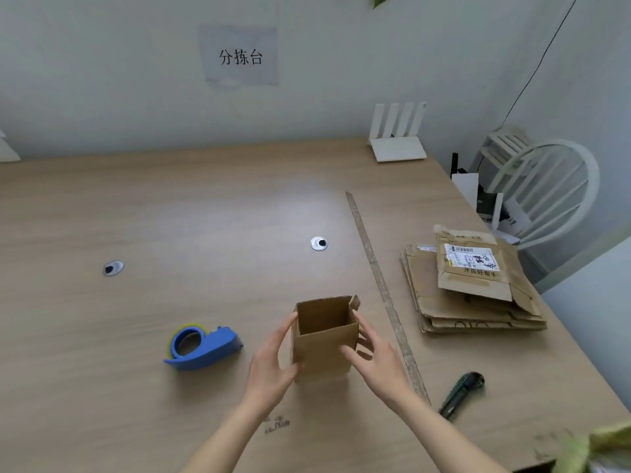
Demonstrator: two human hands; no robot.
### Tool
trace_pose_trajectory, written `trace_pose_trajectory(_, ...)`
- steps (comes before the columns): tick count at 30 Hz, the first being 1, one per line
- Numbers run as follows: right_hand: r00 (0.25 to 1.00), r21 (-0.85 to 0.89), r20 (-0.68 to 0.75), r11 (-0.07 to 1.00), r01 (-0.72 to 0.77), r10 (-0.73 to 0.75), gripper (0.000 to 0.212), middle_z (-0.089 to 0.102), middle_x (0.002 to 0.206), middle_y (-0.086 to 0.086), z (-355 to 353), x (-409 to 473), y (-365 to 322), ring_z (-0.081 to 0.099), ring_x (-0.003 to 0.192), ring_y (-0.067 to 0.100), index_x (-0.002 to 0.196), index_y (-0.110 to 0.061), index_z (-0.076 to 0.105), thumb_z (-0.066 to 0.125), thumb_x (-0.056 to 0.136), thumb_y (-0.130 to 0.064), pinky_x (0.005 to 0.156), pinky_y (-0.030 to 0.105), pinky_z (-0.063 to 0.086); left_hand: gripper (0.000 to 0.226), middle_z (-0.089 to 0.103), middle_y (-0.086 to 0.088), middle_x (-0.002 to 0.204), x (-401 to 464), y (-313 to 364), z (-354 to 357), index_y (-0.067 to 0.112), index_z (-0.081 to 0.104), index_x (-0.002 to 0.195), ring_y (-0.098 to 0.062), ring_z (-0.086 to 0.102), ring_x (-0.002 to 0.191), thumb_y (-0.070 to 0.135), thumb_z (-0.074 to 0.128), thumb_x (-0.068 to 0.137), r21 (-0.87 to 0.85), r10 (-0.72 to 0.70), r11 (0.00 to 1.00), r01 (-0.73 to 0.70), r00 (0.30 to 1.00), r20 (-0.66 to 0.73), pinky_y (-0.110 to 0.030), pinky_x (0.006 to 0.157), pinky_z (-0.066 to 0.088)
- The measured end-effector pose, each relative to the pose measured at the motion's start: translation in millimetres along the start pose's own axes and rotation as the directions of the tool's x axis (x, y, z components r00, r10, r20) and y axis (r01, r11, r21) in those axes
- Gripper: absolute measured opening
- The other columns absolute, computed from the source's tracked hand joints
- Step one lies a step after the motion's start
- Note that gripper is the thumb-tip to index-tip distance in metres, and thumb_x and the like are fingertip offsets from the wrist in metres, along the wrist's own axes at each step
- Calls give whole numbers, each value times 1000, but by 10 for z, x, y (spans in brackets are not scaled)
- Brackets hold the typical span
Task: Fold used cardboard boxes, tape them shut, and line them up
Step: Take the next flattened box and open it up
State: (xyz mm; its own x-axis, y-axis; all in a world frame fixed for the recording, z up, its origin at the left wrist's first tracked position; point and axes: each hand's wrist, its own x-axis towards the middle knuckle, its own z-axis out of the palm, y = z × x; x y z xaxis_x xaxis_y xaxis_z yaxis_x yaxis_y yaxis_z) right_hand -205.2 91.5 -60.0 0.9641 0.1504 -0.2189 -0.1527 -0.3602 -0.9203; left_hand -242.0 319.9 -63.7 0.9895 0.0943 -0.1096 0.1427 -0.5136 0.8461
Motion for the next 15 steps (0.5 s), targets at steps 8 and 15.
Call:
trace_pose_trajectory(8,1000,-109,-22,994,8,-10,49,44,151,-19,166,-7,-73,45,133,-3,135,-38,61,60,91,-61,107,16,38,64,50,34,140,-7,-26,39,55,42,143,10,47,127,53,70,86,-107,-29,994,20,996,-89,-31,99,50)
trace_pose_trajectory(15,976,-267,-112,952,150,-186,33,38,156,-22,177,51,57,36,141,-5,128,-35,64,68,95,-32,113,37,43,58,39,31,149,29,-54,-26,51,31,150,14,34,136,45,56,98,101,51,994,-48,998,-34,0,100,25)
